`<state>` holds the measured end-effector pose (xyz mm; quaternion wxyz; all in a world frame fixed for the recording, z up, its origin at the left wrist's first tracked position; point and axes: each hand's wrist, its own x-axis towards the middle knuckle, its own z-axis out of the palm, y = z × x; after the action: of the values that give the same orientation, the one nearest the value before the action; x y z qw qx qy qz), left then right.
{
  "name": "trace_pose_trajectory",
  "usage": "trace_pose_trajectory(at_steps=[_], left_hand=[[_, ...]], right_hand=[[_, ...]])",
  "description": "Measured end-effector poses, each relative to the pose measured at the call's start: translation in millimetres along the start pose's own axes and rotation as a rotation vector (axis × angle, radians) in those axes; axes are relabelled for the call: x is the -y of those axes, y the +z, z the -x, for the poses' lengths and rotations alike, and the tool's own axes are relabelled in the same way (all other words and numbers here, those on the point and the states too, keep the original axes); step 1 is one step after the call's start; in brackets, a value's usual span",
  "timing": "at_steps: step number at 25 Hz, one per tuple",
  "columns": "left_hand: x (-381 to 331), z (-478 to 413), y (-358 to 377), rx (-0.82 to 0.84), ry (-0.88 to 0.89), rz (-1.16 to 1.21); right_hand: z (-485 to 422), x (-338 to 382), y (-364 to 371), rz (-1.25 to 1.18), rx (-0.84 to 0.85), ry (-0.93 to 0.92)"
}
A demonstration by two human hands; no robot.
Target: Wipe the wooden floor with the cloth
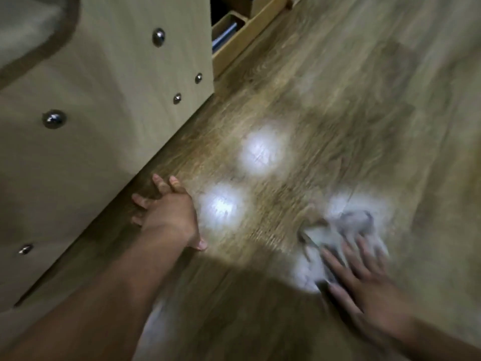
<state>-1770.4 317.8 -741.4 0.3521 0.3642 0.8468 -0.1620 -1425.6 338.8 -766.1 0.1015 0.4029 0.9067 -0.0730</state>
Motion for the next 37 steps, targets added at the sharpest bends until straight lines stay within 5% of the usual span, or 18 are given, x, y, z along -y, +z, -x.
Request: trace_pose_trajectory(at_steps=[3, 7, 11, 15, 17, 20, 25, 30, 34, 37], left_hand=[[1.0, -4.8, 2.7, -0.015, -0.004, 0.0], [12.2, -13.4, 8.9, -0.077, 0.019, -0.129], [10.5, 6.6, 5.7, -0.147, 0.072, -0.165], [-23.4, 43.0, 10.4, -0.232, 0.299, -0.539], [-48.9, 54.7, -3.1, -0.161, 0.354, -0.609], [-63.0, 65.2, -34.9, -0.125, 0.395, -0.645], [-51.5, 56.9, -67.5, -0.081, 0.35, -0.849], [-70.9, 41.9, -81.2, -0.053, 0.473, -0.942], [-112.5, 8.5, -87.2, -0.005, 0.634, -0.966], [-132.8, -33.0, -92.6, -0.082, 0.841, -0.846]], right_hand=[[-134.6, 65.0, -23.9, -0.129, 0.167, -0.059], [-242.4, 101.4, -43.7, -0.209, 0.071, -0.06], [-67.1, -17.2, -3.6, -0.221, -0.026, 0.058], [156.9, -151.0, 10.4, -0.145, 0.25, 0.488], [184.8, -171.5, 6.4, -0.166, 0.395, 0.508], [126.5, -156.4, -3.2, -0.212, 0.391, 0.355], [-104.2, -34.8, -32.3, -0.214, 0.251, -0.038], [-222.3, 31.2, -52.6, -0.265, 0.147, -0.105], [-69.9, -56.9, -7.6, -0.324, -0.019, 0.228], [109.3, -134.2, 7.4, -0.373, 0.092, 0.785]])
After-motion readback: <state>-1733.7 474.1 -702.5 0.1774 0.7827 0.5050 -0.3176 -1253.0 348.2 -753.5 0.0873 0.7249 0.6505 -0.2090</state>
